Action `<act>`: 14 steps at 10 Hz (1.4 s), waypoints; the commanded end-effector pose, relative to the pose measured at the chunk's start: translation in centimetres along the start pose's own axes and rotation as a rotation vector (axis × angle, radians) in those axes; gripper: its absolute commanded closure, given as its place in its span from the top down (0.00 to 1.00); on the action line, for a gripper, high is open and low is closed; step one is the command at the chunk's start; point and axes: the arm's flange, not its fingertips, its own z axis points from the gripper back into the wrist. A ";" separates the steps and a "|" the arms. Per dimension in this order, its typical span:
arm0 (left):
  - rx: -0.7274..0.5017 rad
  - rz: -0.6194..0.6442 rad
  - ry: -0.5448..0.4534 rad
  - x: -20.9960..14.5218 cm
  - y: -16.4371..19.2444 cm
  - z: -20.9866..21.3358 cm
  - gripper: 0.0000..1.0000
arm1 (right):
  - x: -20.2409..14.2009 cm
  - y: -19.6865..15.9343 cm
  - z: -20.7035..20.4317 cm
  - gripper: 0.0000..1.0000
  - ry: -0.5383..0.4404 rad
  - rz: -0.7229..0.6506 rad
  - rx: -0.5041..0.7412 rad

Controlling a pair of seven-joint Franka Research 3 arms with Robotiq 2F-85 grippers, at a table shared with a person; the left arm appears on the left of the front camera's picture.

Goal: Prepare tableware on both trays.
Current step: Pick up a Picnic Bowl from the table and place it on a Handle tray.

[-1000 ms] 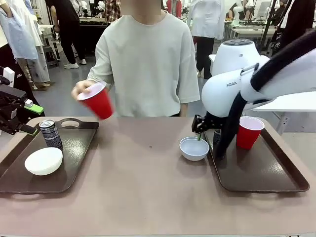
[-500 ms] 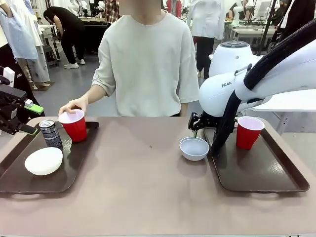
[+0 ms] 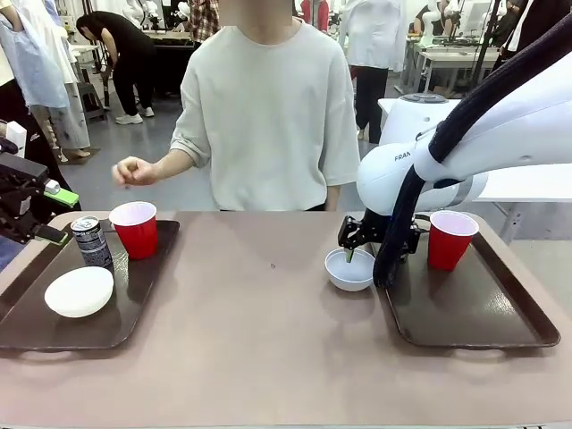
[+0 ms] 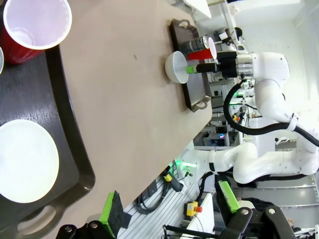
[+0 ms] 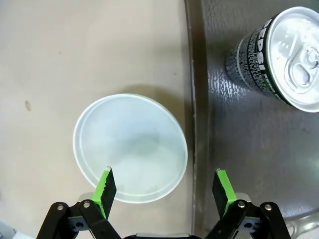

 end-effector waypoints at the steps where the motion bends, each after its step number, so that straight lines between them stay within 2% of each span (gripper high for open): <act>1: -0.019 -0.023 -0.008 -0.1 0.1 0.1 1.00 | 0.9 -0.3 -0.6 1.00 0.013 0.007 0.023; 7: -0.019 -0.023 -0.008 -0.1 0.1 0.1 1.00 | 1.3 -0.3 -1.4 0.41 0.051 0.044 0.047; 8: -0.019 -0.023 -0.008 -0.1 0.1 0.1 1.00 | 1.3 -0.2 -1.4 0.53 0.055 0.048 0.046; 9: -0.019 -0.023 -0.008 -0.1 0.1 0.1 1.00 | 1.3 -0.2 -1.4 0.21 0.055 0.049 0.044; 10: -0.019 -0.023 -0.008 -0.1 0.1 0.1 1.00 | 1.3 -0.1 -1.4 0.33 0.055 0.051 0.043; 11: -0.019 -0.023 -0.008 -0.1 0.1 0.1 1.00 | 1.2 0.0 -1.4 0.01 0.056 0.051 0.039; 12: -0.019 -0.023 -0.008 -0.1 0.1 0.1 1.00 | 1.1 0.0 -1.3 0.13 0.057 0.052 0.035; 13: -0.019 -0.023 -0.008 -0.1 0.1 0.1 1.00 | 0.8 0.1 -1.2 0.00 0.059 0.059 0.029; 14: -0.019 -0.023 -0.008 -0.1 0.1 0.1 1.00 | 0.3 0.3 -0.6 0.00 0.066 0.074 0.021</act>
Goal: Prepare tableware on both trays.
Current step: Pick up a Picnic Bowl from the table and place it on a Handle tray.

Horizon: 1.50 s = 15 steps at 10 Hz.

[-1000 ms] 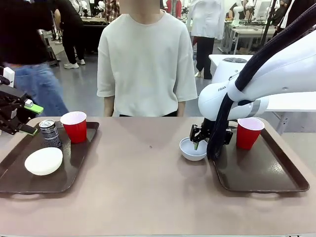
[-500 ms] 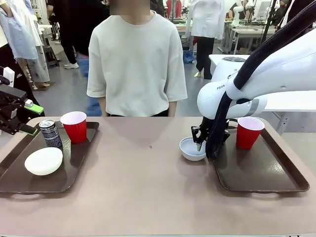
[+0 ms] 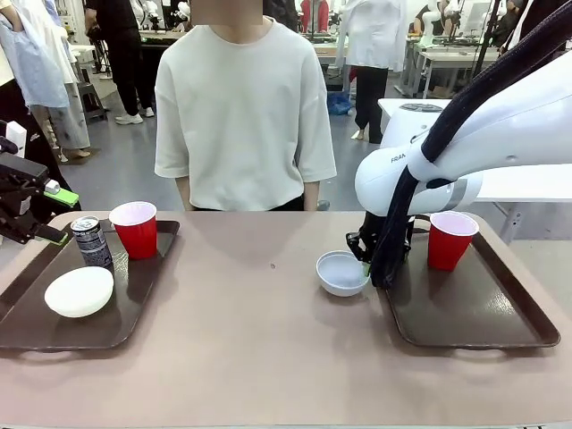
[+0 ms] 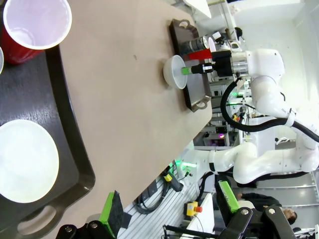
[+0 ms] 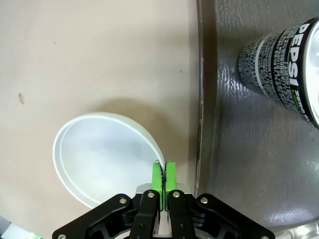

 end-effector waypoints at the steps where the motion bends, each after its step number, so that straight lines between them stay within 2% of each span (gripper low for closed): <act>1: -0.019 -0.023 -0.008 -0.1 0.1 0.1 1.00 | -1.1 0.6 1.7 0.00 0.042 0.027 -0.028; 2: -0.019 -0.023 -0.008 -0.1 0.1 0.1 1.00 | -2.3 0.8 3.2 0.00 0.069 0.052 -0.029; 4: -0.019 -0.023 -0.008 -0.1 0.1 0.1 1.00 | -5.0 0.7 7.7 0.00 0.061 0.086 -0.022; 6: -0.019 -0.023 -0.008 -0.1 0.1 0.1 1.00 | -7.4 -1.0 12.3 0.00 0.026 0.078 -0.026; 7: -0.019 -0.023 -0.008 -0.1 0.1 0.1 1.00 | -7.6 -2.1 13.1 0.00 0.034 0.071 -0.022; 9: -0.019 -0.023 -0.008 -0.1 0.1 0.1 1.00 | -6.5 -6.1 13.8 0.00 0.096 0.122 -0.050; 12: -0.019 -0.023 -0.008 -0.1 0.1 0.1 1.00 | -4.8 -13.5 14.4 0.00 0.091 0.185 -0.118; 14: -0.019 -0.023 -0.008 -0.1 0.1 0.1 1.00 | -4.2 -15.8 13.7 0.00 0.056 0.211 -0.105; 15: -0.019 -0.023 -0.008 -0.1 0.1 0.1 1.00 | -4.3 -16.4 12.2 0.00 0.043 0.266 -0.096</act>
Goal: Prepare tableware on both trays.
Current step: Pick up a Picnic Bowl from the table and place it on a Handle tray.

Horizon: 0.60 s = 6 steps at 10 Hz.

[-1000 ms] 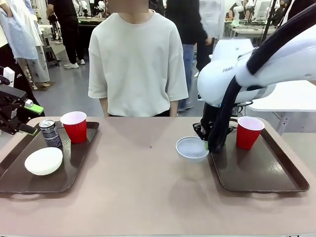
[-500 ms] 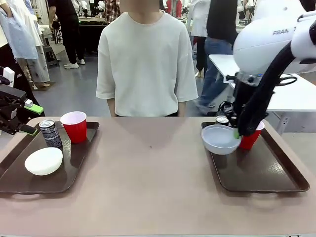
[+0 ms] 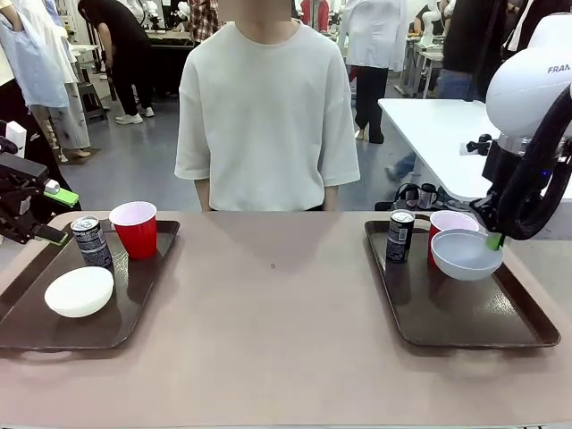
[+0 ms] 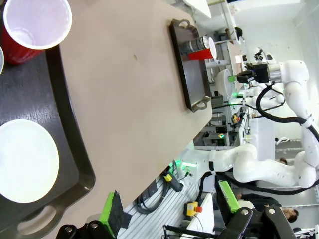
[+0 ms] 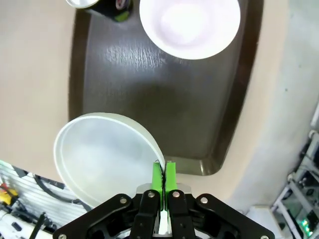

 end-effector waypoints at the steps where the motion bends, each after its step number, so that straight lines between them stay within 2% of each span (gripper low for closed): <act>1: -0.019 -0.024 -0.008 -0.1 0.1 0.1 1.00 | 0.2 0.2 -2.8 0.00 -0.038 0.075 0.016; 6: -0.019 -0.024 -0.008 -0.1 0.1 0.1 1.00 | 0.7 -0.5 -8.6 0.00 -0.032 0.040 0.042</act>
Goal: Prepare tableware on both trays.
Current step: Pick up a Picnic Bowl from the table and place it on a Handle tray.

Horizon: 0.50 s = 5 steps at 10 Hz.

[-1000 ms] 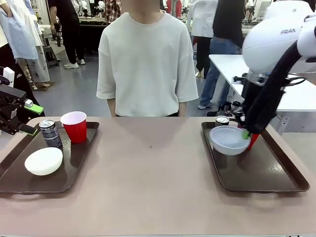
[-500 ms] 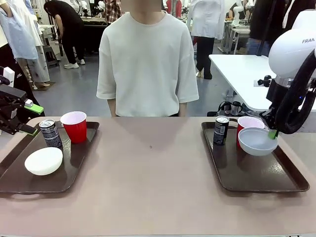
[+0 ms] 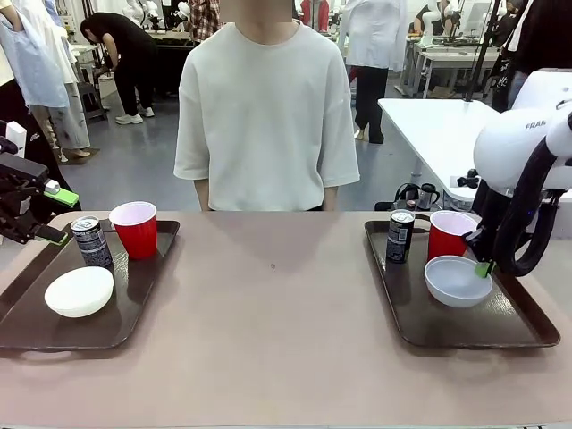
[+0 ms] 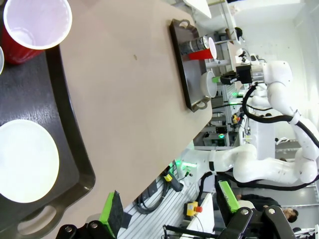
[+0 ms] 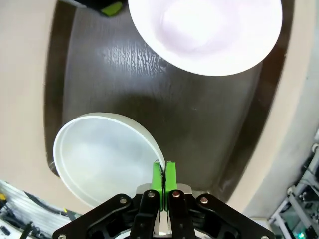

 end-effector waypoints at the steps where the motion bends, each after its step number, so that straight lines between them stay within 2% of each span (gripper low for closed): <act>1: -0.019 -0.024 -0.008 -0.1 0.1 0.0 1.00 | 0.4 0.2 -1.9 0.00 -0.033 -0.003 0.035; 2: -0.019 -0.024 -0.008 -0.1 0.1 0.0 1.00 | 0.6 0.0 -2.5 0.00 -0.039 -0.013 0.037; 3: -0.019 -0.024 -0.008 -0.1 0.1 0.0 1.00 | 0.8 -0.2 -2.8 0.10 -0.044 -0.027 0.053; 4: -0.019 -0.024 -0.008 -0.1 0.1 0.0 1.00 | 0.8 0.0 -2.9 0.62 -0.048 -0.035 0.062; 5: -0.019 -0.024 -0.008 -0.1 0.1 0.0 1.00 | 0.7 -0.1 -2.6 0.69 -0.055 -0.055 0.071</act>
